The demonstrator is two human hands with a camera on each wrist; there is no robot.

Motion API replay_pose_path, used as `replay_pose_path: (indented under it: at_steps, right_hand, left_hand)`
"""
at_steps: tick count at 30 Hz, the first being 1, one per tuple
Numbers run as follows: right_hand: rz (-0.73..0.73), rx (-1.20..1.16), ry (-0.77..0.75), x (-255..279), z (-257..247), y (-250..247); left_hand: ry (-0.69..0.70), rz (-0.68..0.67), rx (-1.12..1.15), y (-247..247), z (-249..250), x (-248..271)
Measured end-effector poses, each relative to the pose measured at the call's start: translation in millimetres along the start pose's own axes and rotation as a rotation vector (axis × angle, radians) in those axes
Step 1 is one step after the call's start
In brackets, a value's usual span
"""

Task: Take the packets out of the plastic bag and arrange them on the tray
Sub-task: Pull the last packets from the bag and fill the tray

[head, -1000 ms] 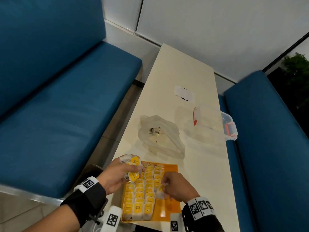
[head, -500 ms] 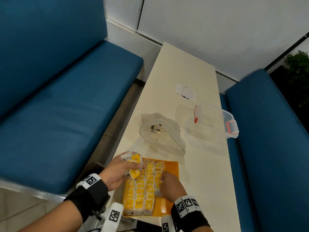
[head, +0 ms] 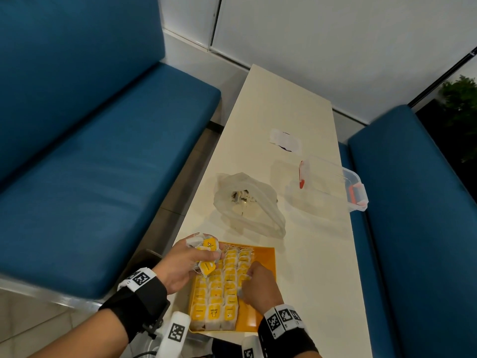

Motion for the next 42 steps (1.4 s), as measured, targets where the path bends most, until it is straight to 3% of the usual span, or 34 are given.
replay_pose_path:
  at_steps: [7,9,11,14,16,20,25,42]
  right_hand:
    - [0.099,-0.023,-0.080,6,-5,-6]
    - [0.207,-0.025,-0.220,14,-18,-18]
    - [0.275,-0.067,-0.459,29,-39,-29]
    - [0.258,-0.112,-0.761,52,-68,-37]
    - [0.210,-0.091,-0.840,58,-78,-38]
    - [0.091,0.002,-0.883,56,-81,-31]
    - [0.102,0.148,-0.890,53,-79,-23]
    - [0.086,0.086,-0.791,57,-72,-40]
  left_hand:
    - [-0.018,-0.004,0.016,0,2,0]
    - [-0.023,0.004,0.051,1,3,-2]
    - [-0.039,0.025,0.097,3,6,-3]
    - [-0.066,0.062,0.137,7,7,-5]
    - [-0.090,0.067,0.156,9,7,-6]
    - [-0.159,0.056,0.155,18,6,-3]
    - [-0.196,0.054,0.097,23,9,1]
    - [-0.227,0.058,0.045,32,7,-3]
Point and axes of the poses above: each hand's wrist, its own x-axis away from the middle knuckle, its own y-axis out of the palm, z = x × y, the point moved 5 cm from there along -x, towards the middle knuckle, and after that the axes turned 6 degrees about -z, right-handed, at the moved point
